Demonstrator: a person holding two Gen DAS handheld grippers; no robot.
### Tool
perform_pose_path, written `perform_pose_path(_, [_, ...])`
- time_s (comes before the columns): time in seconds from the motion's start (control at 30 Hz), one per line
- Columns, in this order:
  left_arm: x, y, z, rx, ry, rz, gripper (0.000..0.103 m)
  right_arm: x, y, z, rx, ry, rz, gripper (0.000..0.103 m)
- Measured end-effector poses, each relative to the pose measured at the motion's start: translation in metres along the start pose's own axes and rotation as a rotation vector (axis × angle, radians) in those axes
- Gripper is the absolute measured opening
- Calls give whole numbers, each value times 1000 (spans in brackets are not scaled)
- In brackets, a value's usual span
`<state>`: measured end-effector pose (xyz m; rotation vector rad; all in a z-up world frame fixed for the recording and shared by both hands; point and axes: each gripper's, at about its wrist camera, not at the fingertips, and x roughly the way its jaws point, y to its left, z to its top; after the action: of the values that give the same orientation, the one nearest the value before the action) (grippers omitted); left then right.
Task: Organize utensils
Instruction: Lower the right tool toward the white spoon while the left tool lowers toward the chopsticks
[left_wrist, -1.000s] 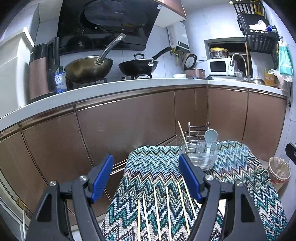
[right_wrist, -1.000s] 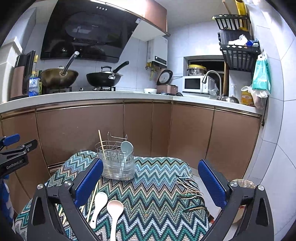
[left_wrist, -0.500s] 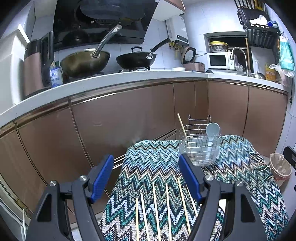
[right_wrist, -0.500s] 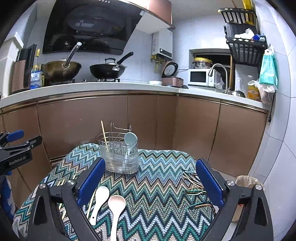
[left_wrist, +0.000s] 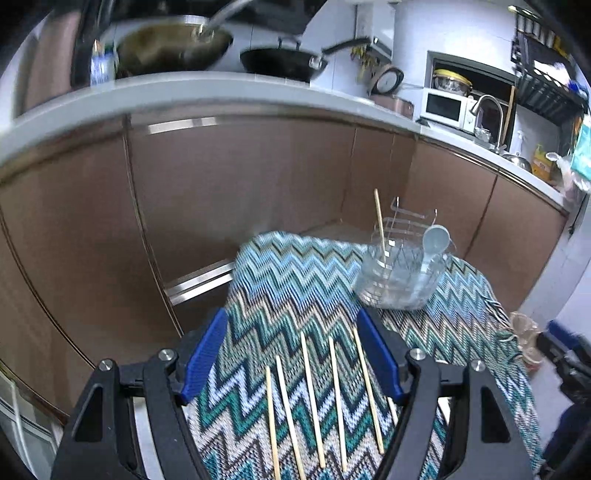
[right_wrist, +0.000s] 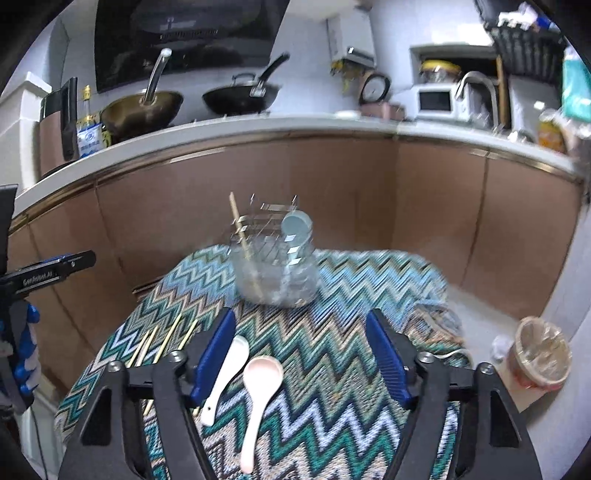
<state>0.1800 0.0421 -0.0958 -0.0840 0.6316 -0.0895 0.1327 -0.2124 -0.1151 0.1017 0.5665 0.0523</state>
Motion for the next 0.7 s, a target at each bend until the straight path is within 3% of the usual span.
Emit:
perform_pose_path(0.23, [31,22,-7,-67,163,-109,71,39,-7,-8,4,141,124,54])
perform_pose_path(0.43, [61,23,-17,-116,290,-203,69,66,-10,-16,10,218,178,51])
perform_pose_path(0.7, [110,23,-29,-139,447,-203,44,92,-19,-24,18,286,225,48])
